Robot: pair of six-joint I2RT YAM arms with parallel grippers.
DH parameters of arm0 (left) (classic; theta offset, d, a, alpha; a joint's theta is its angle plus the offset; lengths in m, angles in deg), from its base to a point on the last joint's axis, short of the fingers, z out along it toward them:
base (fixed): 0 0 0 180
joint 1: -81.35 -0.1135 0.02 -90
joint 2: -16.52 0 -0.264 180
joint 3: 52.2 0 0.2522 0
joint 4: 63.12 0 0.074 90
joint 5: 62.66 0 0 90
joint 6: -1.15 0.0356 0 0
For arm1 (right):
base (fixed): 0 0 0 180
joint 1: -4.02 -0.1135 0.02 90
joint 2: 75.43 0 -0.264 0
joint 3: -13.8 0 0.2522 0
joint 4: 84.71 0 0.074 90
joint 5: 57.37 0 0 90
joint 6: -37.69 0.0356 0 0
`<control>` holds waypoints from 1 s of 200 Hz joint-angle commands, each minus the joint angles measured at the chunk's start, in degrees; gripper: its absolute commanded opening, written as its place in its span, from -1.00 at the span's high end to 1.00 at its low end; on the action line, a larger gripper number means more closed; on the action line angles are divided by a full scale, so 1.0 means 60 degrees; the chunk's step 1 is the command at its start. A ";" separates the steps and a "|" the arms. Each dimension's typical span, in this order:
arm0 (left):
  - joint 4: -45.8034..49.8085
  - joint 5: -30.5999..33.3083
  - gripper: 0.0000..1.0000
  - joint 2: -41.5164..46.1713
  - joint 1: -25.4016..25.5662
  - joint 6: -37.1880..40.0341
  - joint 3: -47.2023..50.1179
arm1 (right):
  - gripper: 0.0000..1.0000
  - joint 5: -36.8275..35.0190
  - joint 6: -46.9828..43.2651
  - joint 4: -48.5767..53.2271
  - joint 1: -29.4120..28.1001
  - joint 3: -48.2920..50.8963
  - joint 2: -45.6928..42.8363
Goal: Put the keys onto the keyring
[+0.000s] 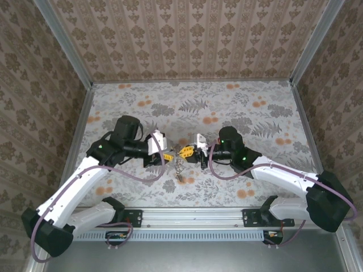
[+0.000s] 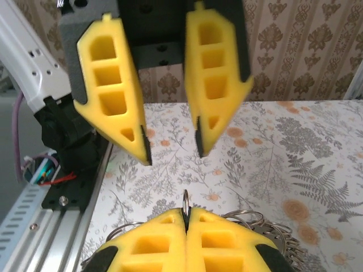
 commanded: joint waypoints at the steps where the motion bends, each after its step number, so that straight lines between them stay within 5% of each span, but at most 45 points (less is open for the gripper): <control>1: -0.0260 -0.0104 0.32 0.0139 -0.0190 0.0034 0.0231 | 1.00 0.0540 0.1045 -0.1813 0.0046 0.0121 0.0023; 45: -0.1096 -0.1118 0.32 -0.0055 -0.0199 -0.0423 0.0343 | 1.00 0.0418 0.1574 -0.3051 0.0048 0.0334 0.0199; 124: -0.1535 -0.1375 0.48 -0.0048 -0.0213 -0.0531 0.0400 | 1.00 0.0467 0.1740 -0.3558 0.0031 0.0261 0.0356; 141: -0.1532 -0.1364 0.61 -0.0070 -0.0227 -0.0493 0.0442 | 1.00 0.0496 0.1837 -0.3754 0.0034 0.0248 0.0402; 161: -0.1526 -0.1304 1.00 -0.0048 -0.0242 -0.0444 0.0421 | 1.00 0.0604 0.1731 -0.3740 0.0032 0.0246 0.0392; 183: -0.1389 -0.0864 1.00 0.0043 -0.0242 -0.0260 0.0282 | 1.00 0.0670 0.0760 -0.2464 0.0020 0.0128 0.0102; 200: -0.1188 -0.0339 1.00 0.0189 -0.0178 0.0092 0.0169 | 0.59 0.0545 -0.0859 -0.0204 -0.0010 -0.0081 -0.0305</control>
